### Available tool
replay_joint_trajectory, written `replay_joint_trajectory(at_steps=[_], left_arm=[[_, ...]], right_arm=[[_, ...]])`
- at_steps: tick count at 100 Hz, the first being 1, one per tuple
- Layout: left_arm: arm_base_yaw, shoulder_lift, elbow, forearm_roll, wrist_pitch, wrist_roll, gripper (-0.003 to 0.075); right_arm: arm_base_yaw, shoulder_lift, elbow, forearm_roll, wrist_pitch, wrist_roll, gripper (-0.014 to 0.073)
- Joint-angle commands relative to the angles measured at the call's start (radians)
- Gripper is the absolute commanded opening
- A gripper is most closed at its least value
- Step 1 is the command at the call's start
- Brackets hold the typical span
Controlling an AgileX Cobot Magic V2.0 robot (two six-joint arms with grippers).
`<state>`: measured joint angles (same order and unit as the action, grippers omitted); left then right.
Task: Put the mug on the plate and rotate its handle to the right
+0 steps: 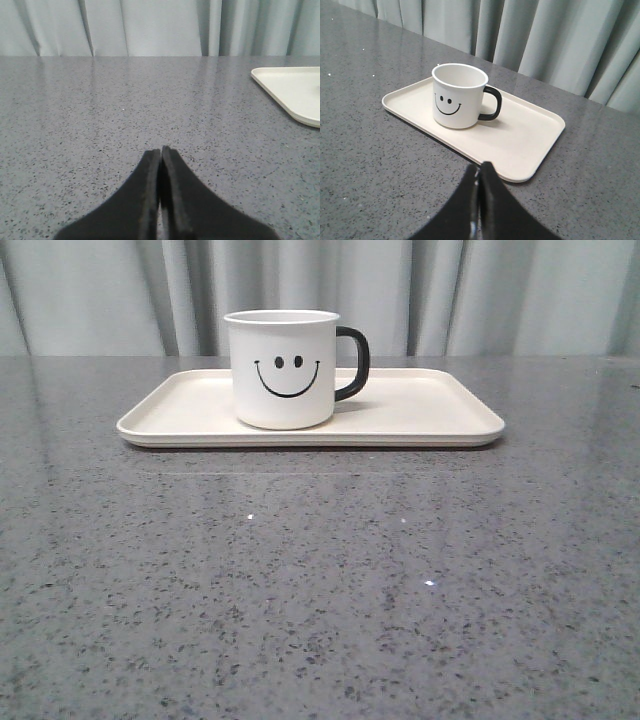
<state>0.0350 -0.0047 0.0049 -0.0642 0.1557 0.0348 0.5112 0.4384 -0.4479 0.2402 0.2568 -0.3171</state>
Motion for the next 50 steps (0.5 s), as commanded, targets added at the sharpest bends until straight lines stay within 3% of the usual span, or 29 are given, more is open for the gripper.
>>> replay_joint_trajectory(at_steps=[1, 50], left_arm=[[0.003, -0.034, 0.005, 0.001, -0.077, 0.0, -0.0019], [0.003, -0.032, 0.005, 0.001, -0.077, 0.0, -0.0019]], right_arm=[[-0.003, 0.003, -0.026, 0.006, -0.084, 0.0, -0.0063], [-0.003, 0.004, -0.026, 0.005, -0.098, 0.0, -0.0063]])
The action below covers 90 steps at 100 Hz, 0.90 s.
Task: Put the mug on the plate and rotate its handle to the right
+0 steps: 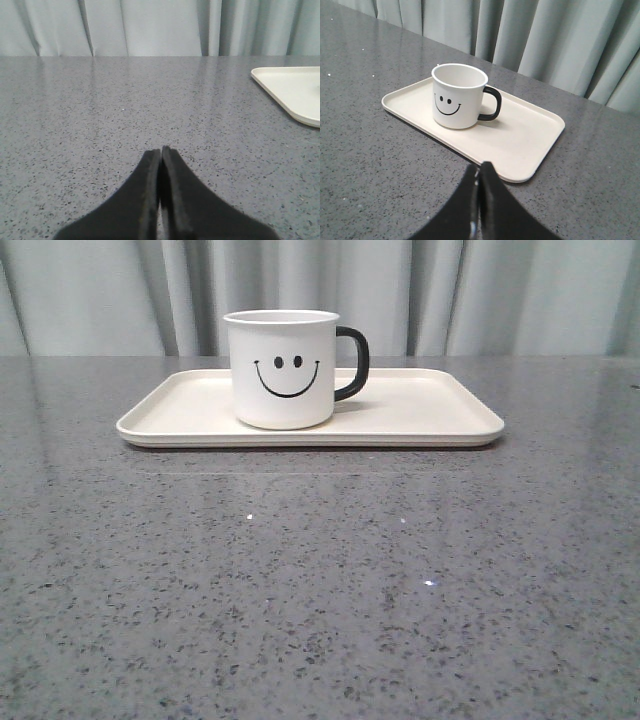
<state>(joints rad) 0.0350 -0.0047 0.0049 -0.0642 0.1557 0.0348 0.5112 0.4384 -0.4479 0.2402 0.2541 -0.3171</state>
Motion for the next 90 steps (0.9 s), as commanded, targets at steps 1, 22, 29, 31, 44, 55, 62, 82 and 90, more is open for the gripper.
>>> replay_joint_trajectory(at_steps=[1, 22, 29, 31, 44, 55, 62, 82, 90], left_arm=[[0.003, -0.032, 0.005, 0.001, -0.077, 0.0, -0.0019], [0.003, -0.032, 0.005, 0.001, -0.077, 0.0, -0.0019], [0.003, -0.032, 0.005, 0.001, -0.077, 0.0, -0.0019], [0.003, -0.032, 0.005, 0.001, -0.077, 0.0, -0.0019], [0.003, -0.032, 0.005, 0.001, -0.077, 0.0, -0.0019], [0.003, -0.032, 0.005, 0.001, -0.077, 0.0, -0.0019], [0.003, -0.032, 0.005, 0.001, -0.077, 0.0, -0.0019], [0.003, -0.032, 0.005, 0.001, -0.077, 0.0, -0.0019], [0.003, -0.032, 0.005, 0.001, -0.077, 0.0, -0.0019]], right_arm=[[-0.003, 0.004, -0.026, 0.005, -0.097, 0.0, -0.0063], [-0.007, 0.004, 0.004, 0.004, -0.189, 0.0, -0.0063], [-0.026, 0.001, 0.029, 0.004, -0.233, 0.002, -0.0063], [-0.034, -0.002, 0.037, 0.004, -0.239, 0.004, -0.0063], [-0.089, -0.037, 0.079, -0.027, -0.247, 0.054, -0.0063], [-0.143, -0.08, 0.133, -0.089, -0.267, 0.14, -0.0063], [-0.18, -0.107, 0.171, -0.132, -0.287, 0.201, -0.0063], [-0.283, -0.18, 0.272, -0.214, -0.323, 0.297, -0.0063], [-0.328, -0.216, 0.31, -0.214, -0.325, 0.297, -0.0063]])
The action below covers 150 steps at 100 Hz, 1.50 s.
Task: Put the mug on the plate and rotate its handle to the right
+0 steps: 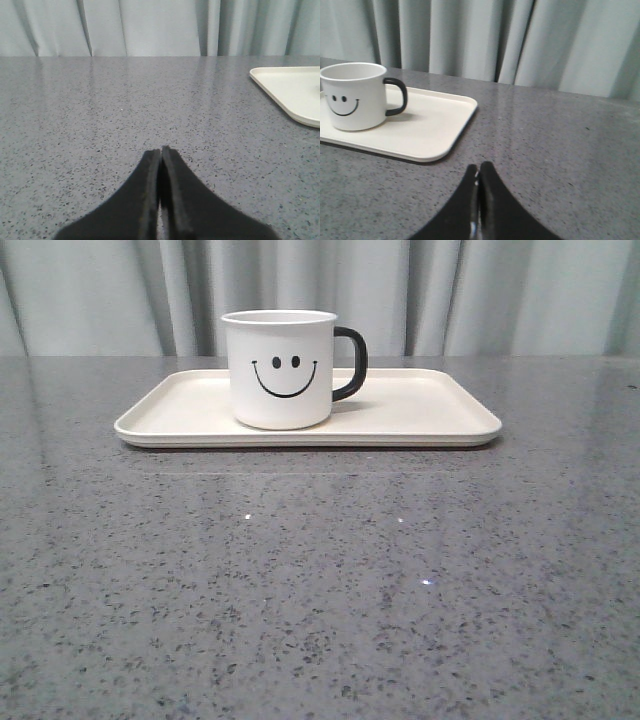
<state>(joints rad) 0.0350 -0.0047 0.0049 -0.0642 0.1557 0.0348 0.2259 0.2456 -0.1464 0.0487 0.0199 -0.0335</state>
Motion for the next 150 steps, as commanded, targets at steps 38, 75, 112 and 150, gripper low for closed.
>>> replay_joint_trajectory(at_steps=[38, 75, 112, 150], left_arm=[[0.003, -0.032, 0.005, 0.001, -0.077, 0.0, -0.0019], [0.003, -0.032, 0.005, 0.001, -0.077, 0.0, -0.0019], [0.003, -0.032, 0.005, 0.001, -0.077, 0.0, -0.0019], [0.003, -0.032, 0.005, 0.001, -0.077, 0.0, -0.0019]], right_arm=[[-0.151, -0.169, 0.146, -0.023, -0.092, 0.019, -0.0063], [-0.198, -0.275, 0.173, -0.049, -0.04, 0.052, -0.0063], [-0.198, -0.275, 0.173, -0.049, -0.027, 0.052, -0.0063], [-0.198, -0.275, 0.173, -0.049, -0.027, 0.052, -0.0063]])
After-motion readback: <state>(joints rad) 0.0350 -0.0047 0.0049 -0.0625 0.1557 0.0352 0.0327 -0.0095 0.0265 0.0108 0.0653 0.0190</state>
